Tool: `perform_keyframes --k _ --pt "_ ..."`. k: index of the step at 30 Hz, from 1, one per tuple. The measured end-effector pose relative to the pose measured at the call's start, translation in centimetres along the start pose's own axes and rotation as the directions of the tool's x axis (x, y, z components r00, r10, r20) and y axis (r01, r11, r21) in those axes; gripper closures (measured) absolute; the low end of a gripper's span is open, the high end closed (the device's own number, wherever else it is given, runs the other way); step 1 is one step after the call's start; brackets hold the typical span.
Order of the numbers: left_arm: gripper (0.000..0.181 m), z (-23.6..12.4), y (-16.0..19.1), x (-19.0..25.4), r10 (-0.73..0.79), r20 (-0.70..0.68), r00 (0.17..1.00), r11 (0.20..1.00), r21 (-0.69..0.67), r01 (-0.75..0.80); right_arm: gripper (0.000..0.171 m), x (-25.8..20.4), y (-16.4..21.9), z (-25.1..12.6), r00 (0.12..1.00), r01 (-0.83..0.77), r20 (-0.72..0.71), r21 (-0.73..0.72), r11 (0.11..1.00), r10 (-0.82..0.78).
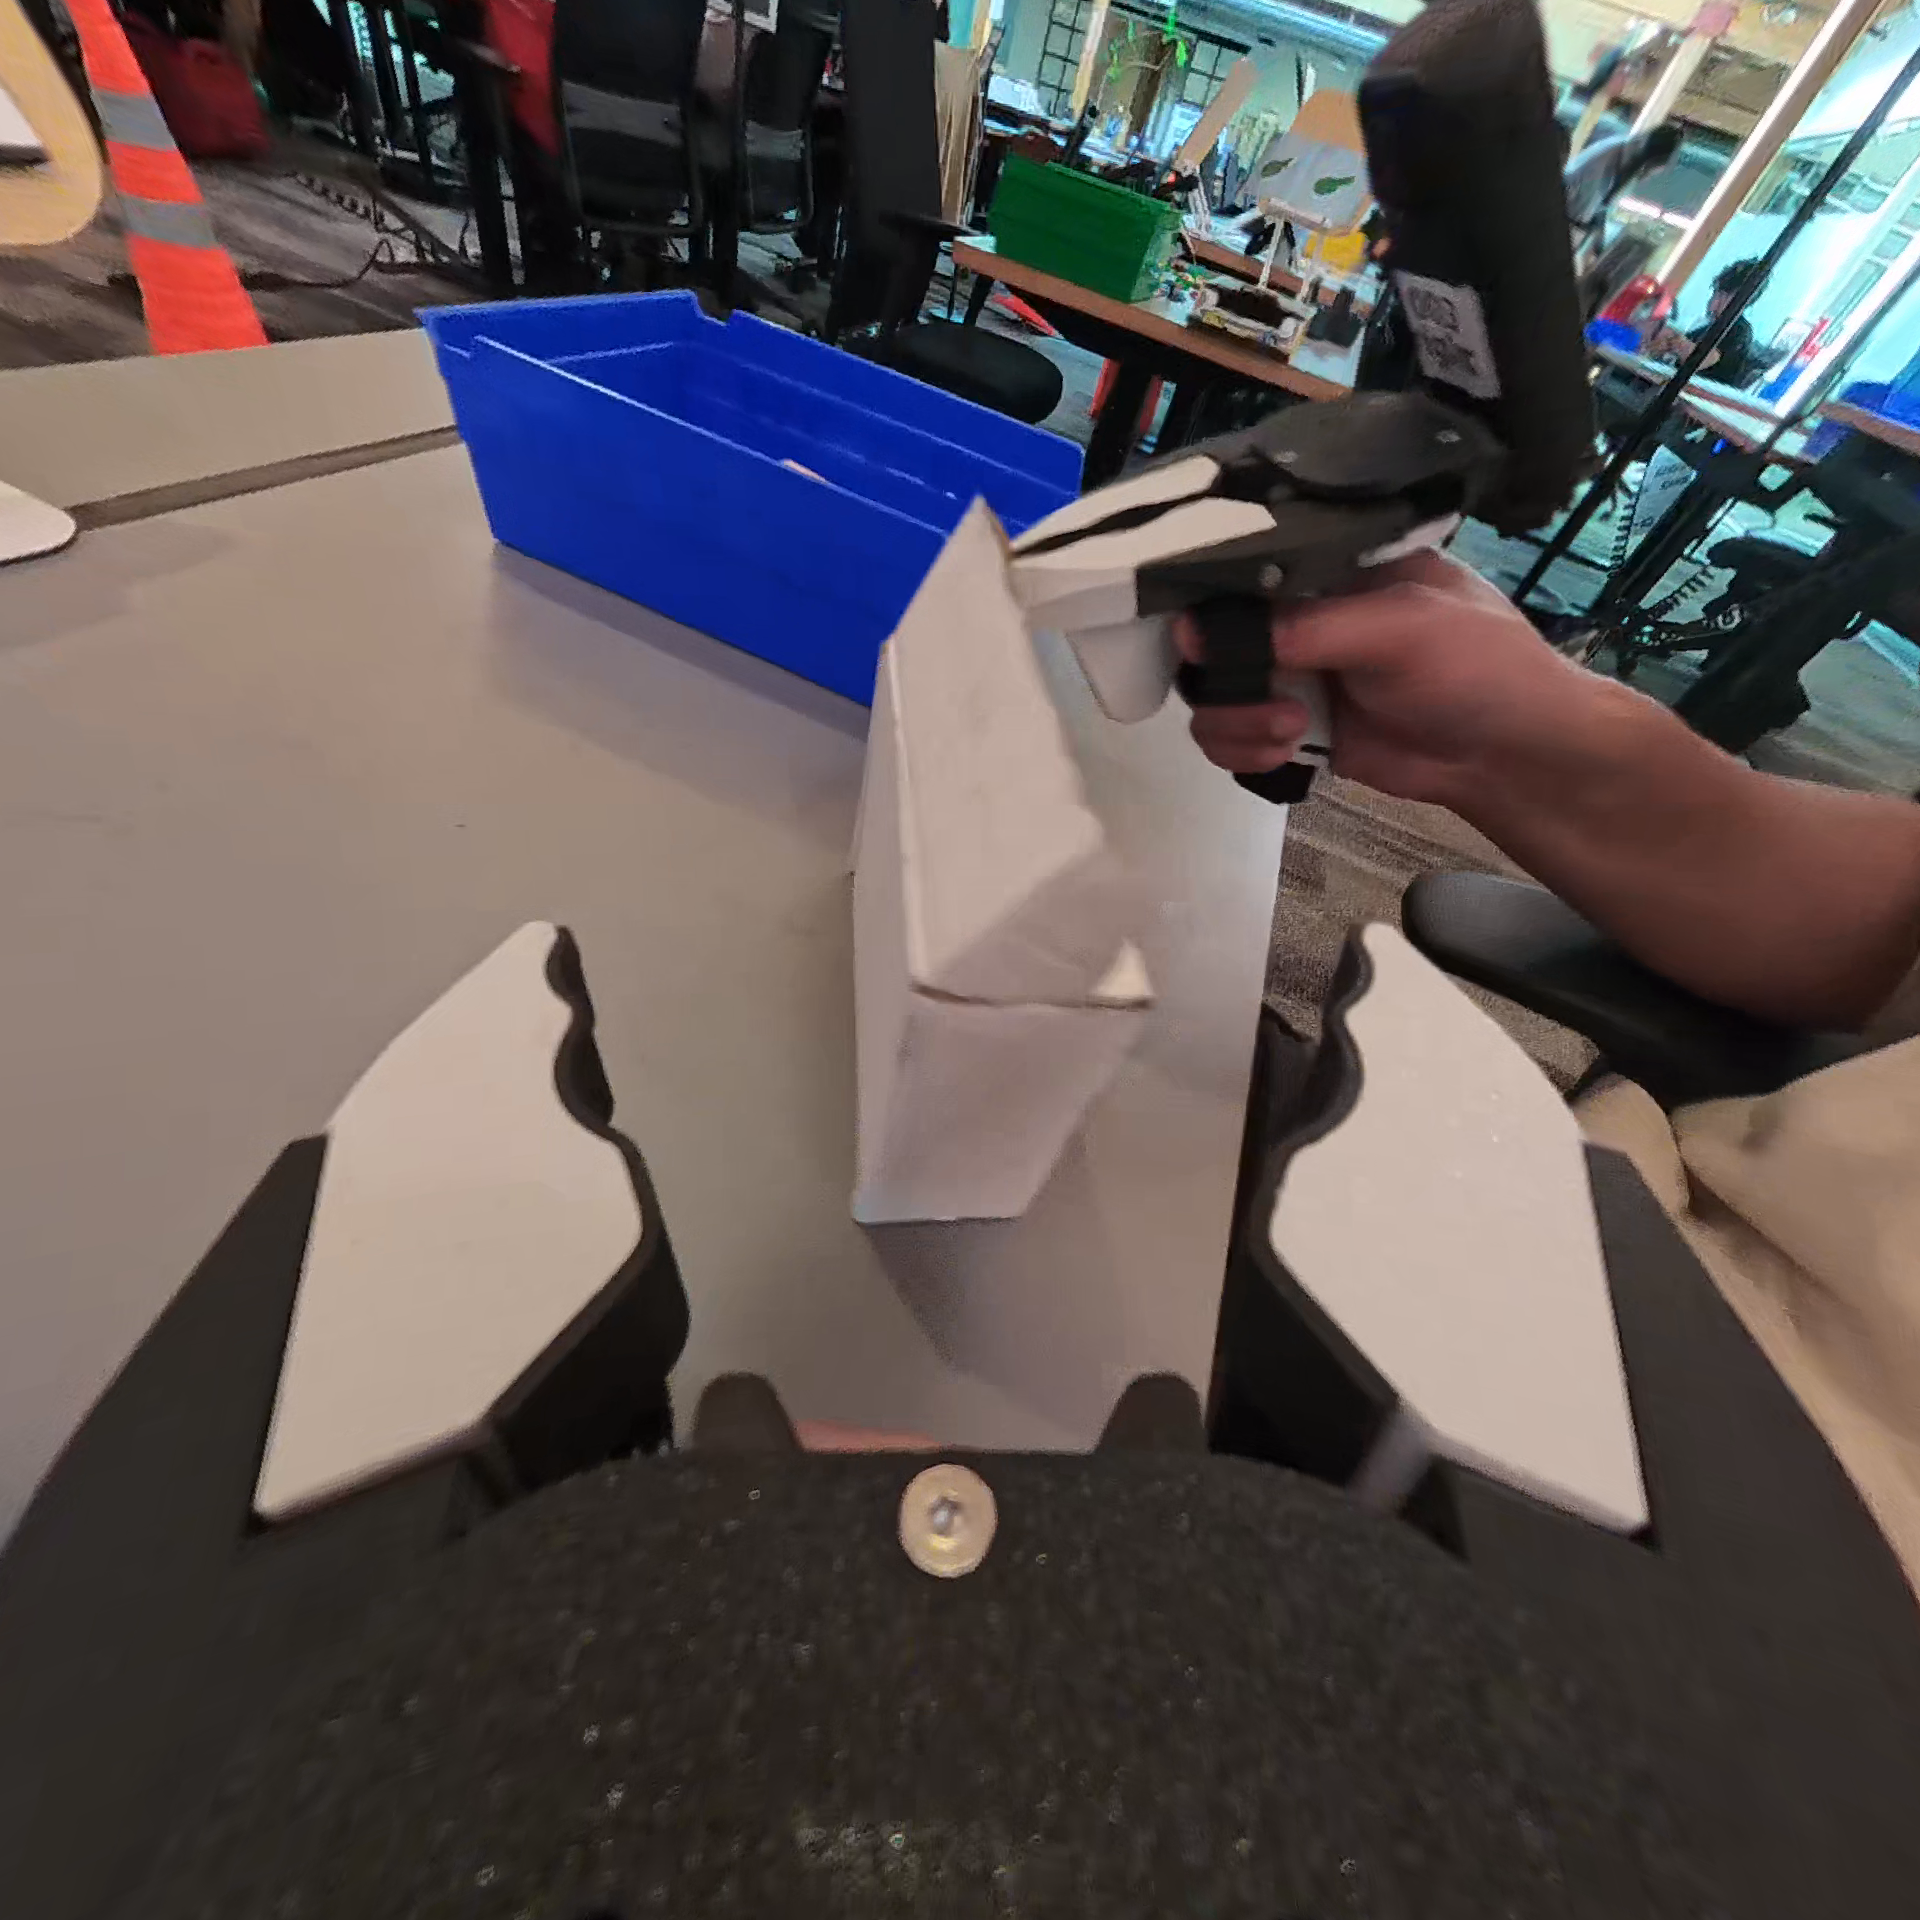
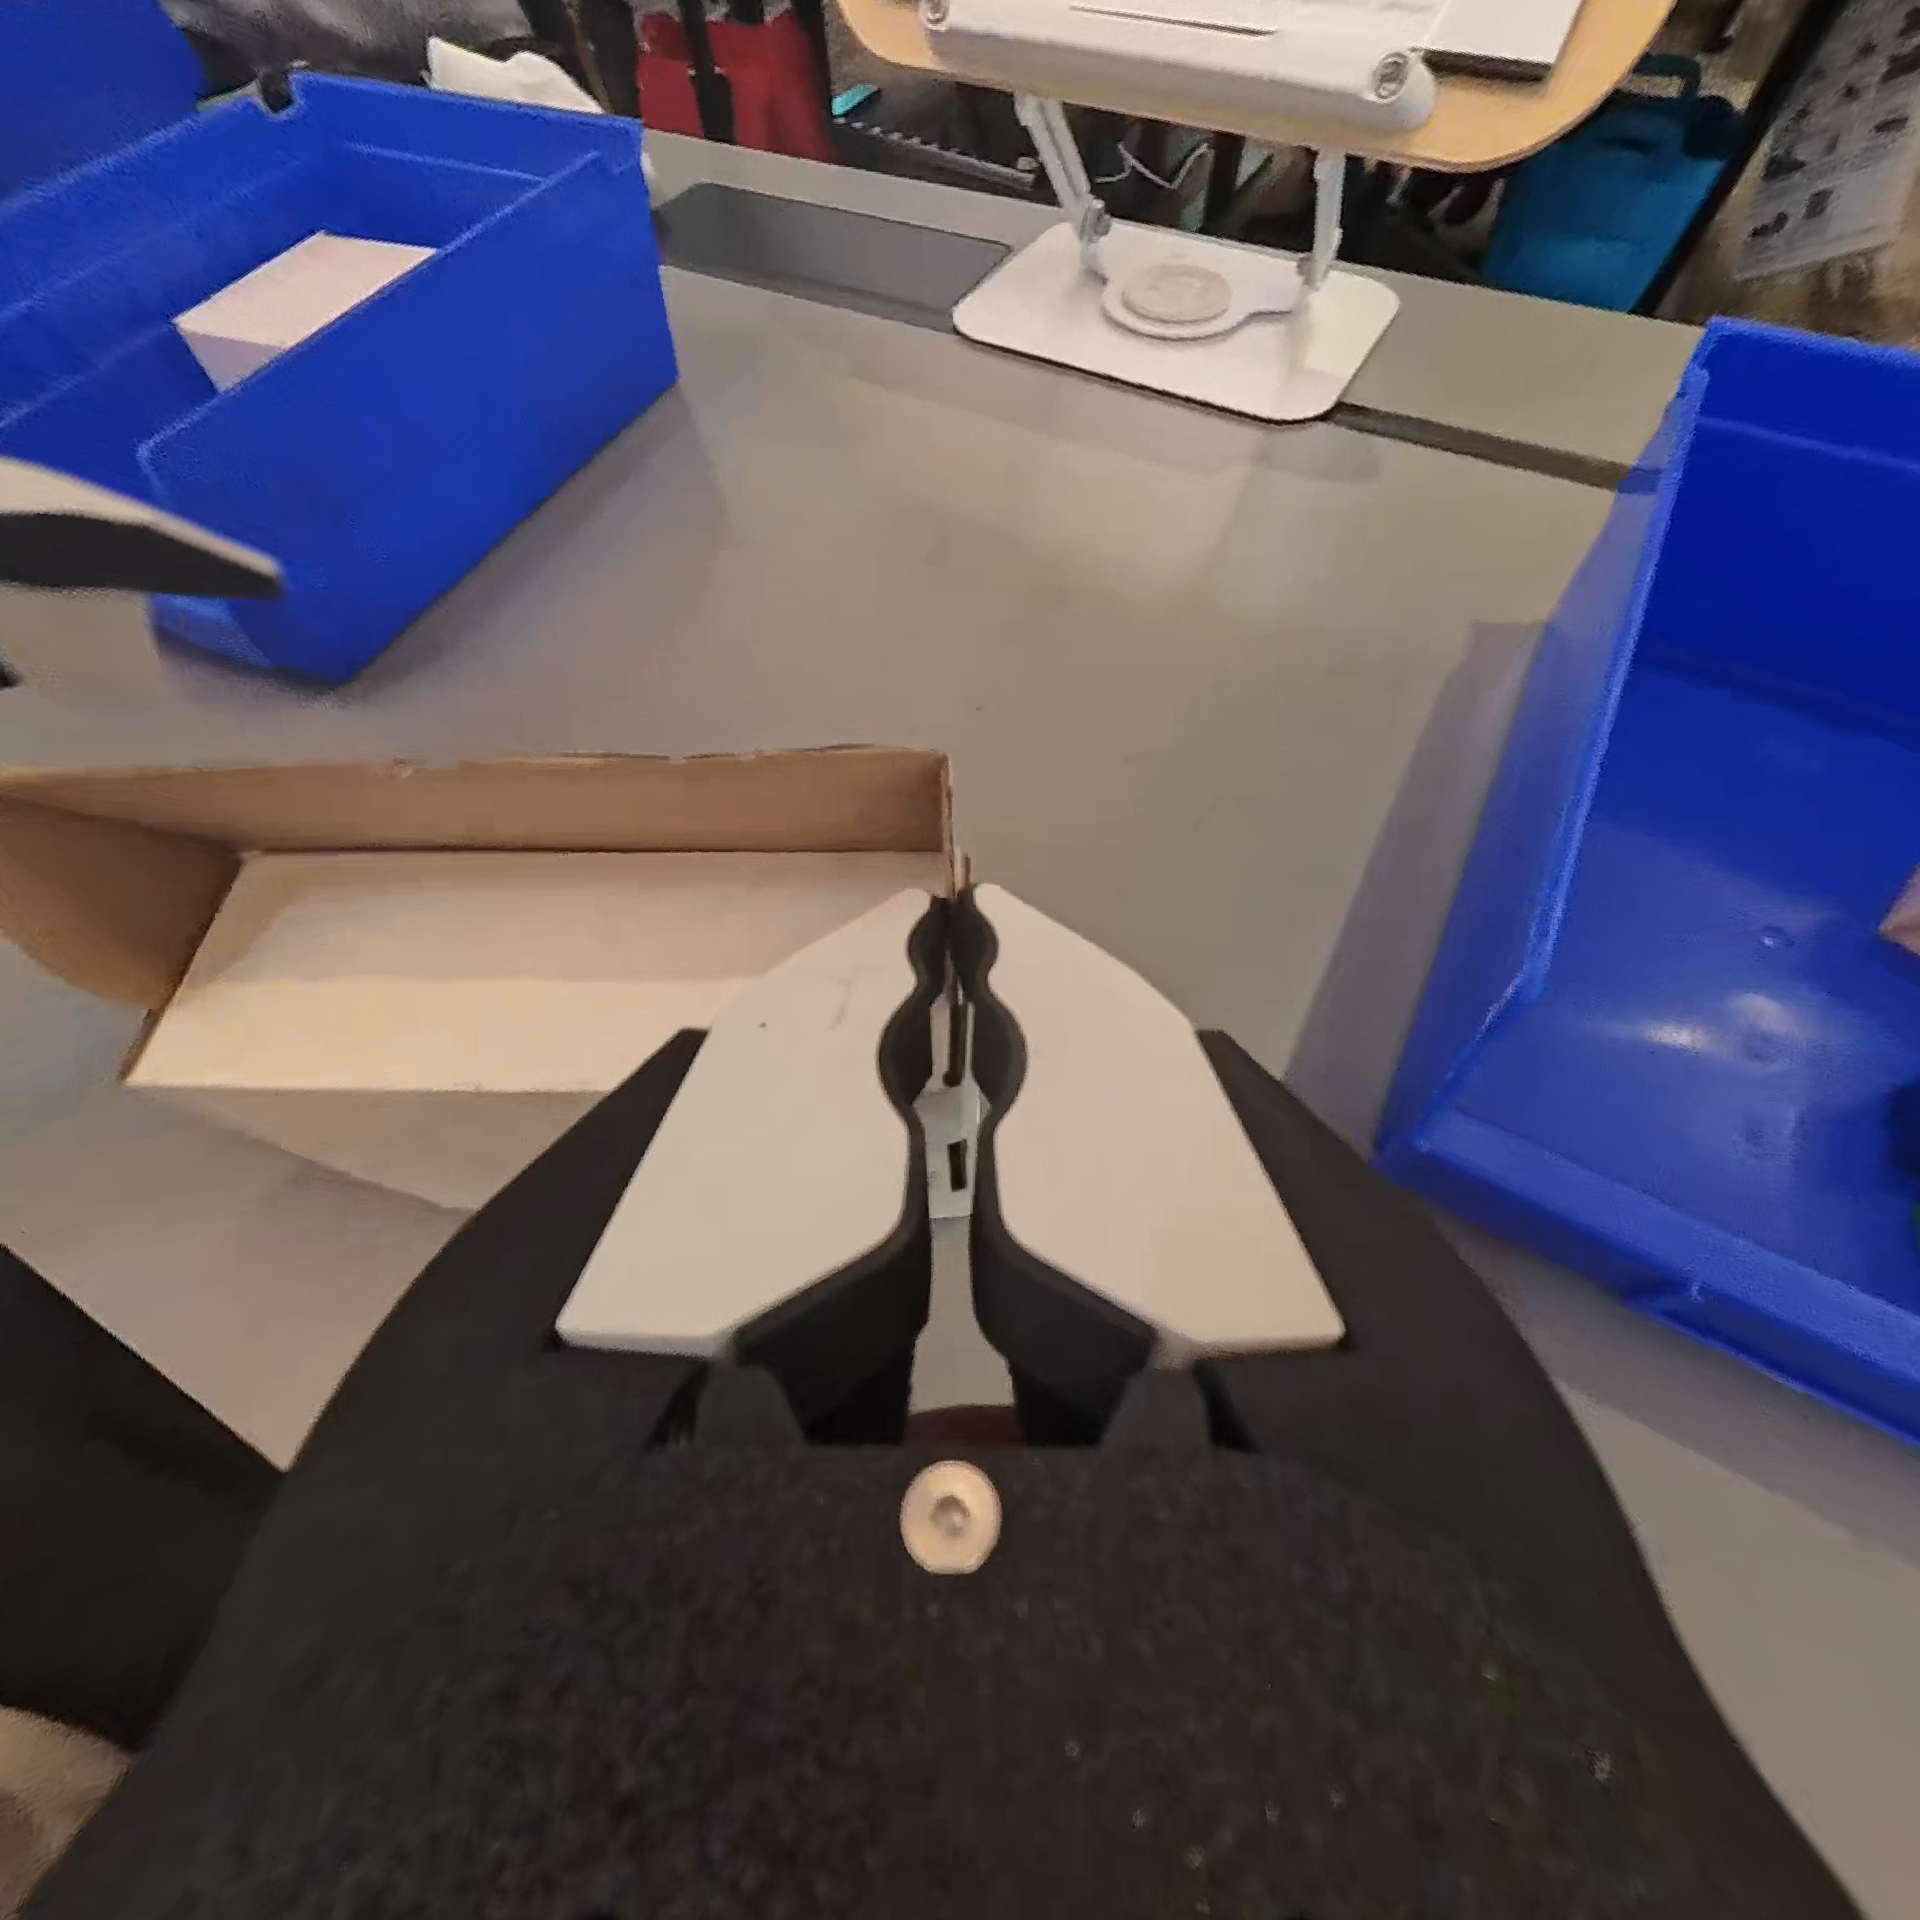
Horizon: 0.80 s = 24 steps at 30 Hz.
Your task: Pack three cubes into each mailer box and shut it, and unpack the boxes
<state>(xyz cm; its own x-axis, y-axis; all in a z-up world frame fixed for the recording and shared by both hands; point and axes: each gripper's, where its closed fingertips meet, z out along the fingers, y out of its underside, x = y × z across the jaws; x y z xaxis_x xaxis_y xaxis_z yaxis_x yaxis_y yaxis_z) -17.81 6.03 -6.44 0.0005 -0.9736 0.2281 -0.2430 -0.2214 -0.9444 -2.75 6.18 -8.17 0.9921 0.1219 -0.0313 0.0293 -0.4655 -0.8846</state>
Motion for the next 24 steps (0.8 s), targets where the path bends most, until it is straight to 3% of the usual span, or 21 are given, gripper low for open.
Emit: perform_keyframes --k 3,6,7,10,11,17,24 --pt "0.043 1.5 2.7 2.1 0.034 -0.012 0.999 0.994 -0.103 -0.035 0.170 0.1 -0.1 0.2 0.999 -0.015 -0.035 -0.006 1.000 0.015" --pt "0.041 3.4 5.9 -0.1 0.160 0.127 0.979 0.962 -0.242 -0.126 0.170 -0.9 -0.2 0.4 1.000 -0.011 -0.008 -0.014 1.000 0.011" --pt "0.044 3.8 6.2 -0.5 0.153 0.117 0.981 0.959 -0.256 -0.119 0.170 -0.9 -0.2 0.5 1.000 -0.005 -0.010 -0.018 1.000 0.005" --pt "0.082 4.7 5.8 -1.2 0.160 0.077 0.984 0.961 -0.238 -0.137 0.170 -1.4 -0.2 0.5 0.999 -0.038 0.017 -0.035 0.999 0.038" --pt "0.106 4.7 5.7 -0.9 0.165 0.040 0.986 0.962 -0.228 -0.151 0.170 -1.5 -0.2 0.6 0.999 -0.038 0.025 -0.046 0.998 0.039" --pt "0.108 4.7 5.9 -1.0 0.166 0.008 0.986 0.954 -0.254 -0.159 0.170 -1.3 -0.6 0.6 0.992 0.024 0.123 -0.224 0.974 0.004" --pt "0.108 5.0 5.8 -1.1 0.185 0.018 0.983 0.949 -0.262 -0.174 0.169 -1.0 -0.5 0.7 0.989 0.079 0.144 -0.391 0.917 -0.024"
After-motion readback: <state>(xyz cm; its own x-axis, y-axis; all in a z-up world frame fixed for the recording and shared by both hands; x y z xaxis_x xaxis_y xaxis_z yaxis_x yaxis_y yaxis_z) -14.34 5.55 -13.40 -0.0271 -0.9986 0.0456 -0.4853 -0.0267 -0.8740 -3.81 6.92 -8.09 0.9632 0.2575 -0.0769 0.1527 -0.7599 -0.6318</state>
